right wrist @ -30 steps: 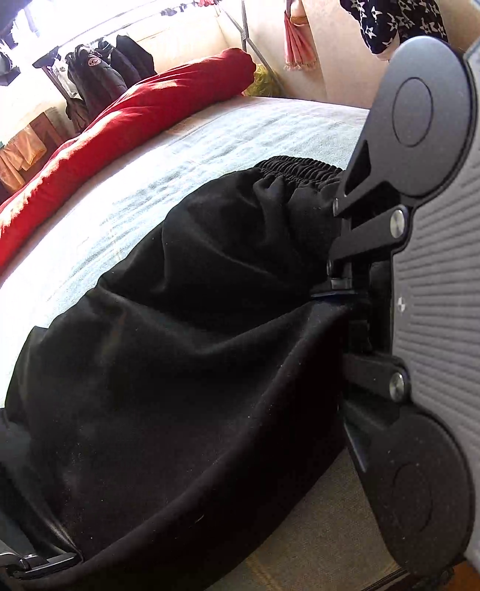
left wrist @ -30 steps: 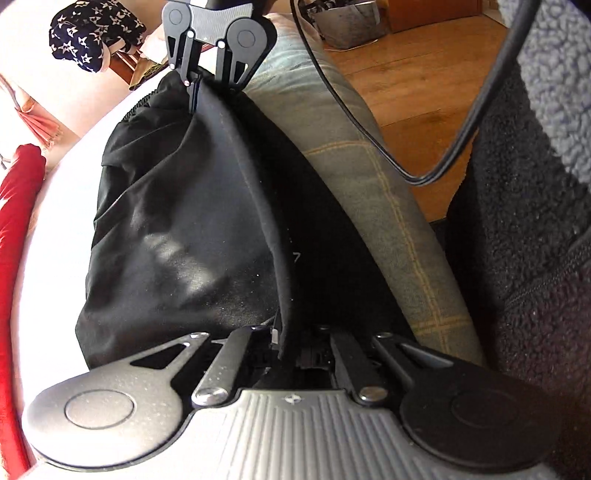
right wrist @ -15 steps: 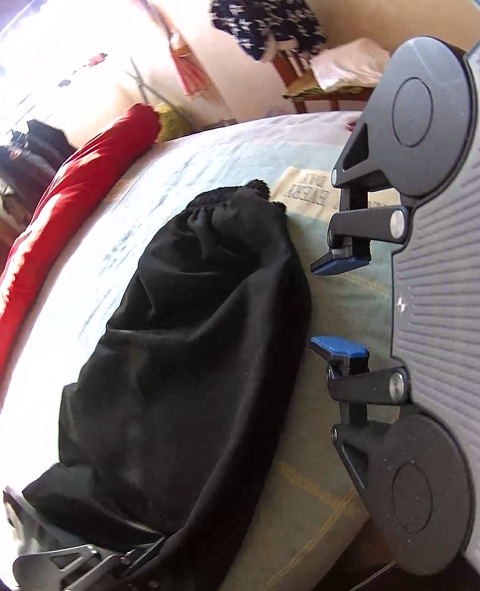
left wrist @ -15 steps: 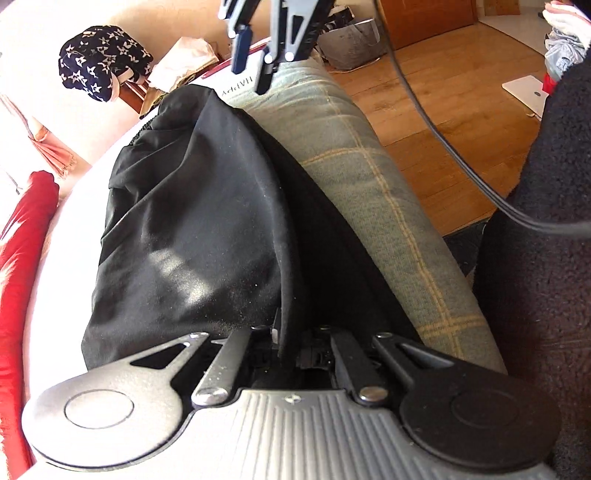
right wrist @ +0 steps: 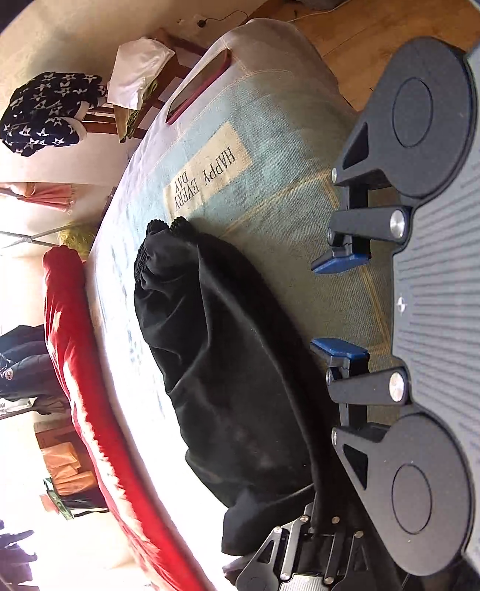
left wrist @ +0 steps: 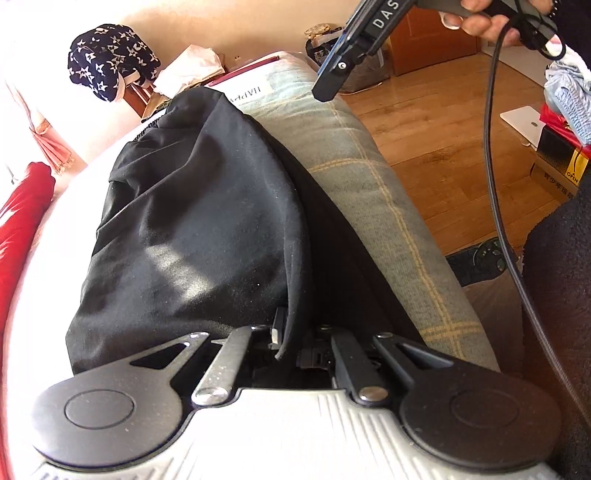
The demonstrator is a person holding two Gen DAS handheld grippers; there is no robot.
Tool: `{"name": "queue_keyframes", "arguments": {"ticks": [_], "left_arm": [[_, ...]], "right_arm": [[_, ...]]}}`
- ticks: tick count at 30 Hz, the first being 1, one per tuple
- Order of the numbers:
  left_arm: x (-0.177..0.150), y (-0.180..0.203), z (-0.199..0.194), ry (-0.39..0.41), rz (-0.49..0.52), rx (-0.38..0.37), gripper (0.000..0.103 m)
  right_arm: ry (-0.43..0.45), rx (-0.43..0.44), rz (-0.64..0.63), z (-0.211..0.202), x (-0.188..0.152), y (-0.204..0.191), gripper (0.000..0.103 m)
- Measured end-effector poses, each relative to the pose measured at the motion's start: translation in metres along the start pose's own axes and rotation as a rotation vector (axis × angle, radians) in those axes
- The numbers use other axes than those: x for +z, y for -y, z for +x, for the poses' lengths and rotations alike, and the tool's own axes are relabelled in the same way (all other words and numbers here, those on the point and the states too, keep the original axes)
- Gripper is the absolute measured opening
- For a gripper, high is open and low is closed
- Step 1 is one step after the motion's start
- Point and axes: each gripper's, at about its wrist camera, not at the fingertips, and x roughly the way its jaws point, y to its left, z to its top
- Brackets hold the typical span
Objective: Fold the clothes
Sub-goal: 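Open the right tool to release the waistband while the left tool lowers the folded pants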
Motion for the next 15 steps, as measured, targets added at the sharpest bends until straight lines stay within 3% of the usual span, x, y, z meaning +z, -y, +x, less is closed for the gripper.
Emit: {"name": "queue_keyframes", "arguments": {"ticks": [4, 9, 15], "left_arm": [[0.000, -0.005, -0.001, 0.008, -0.033, -0.017, 0.002], [0.006, 0.001, -0.013, 0.003, -0.039, 0.021, 0.001], [0.022, 0.009, -0.027, -0.057, -0.029, 0.047, 0.002]], "right_arm": [[0.031, 0.054, 0.066, 0.008, 0.010, 0.002, 0.044], [0.040, 0.103, 0.060, 0.015, 0.012, 0.007, 0.046], [0.039, 0.314, 0.148, 0.036, 0.027, 0.043, 0.050]]}}
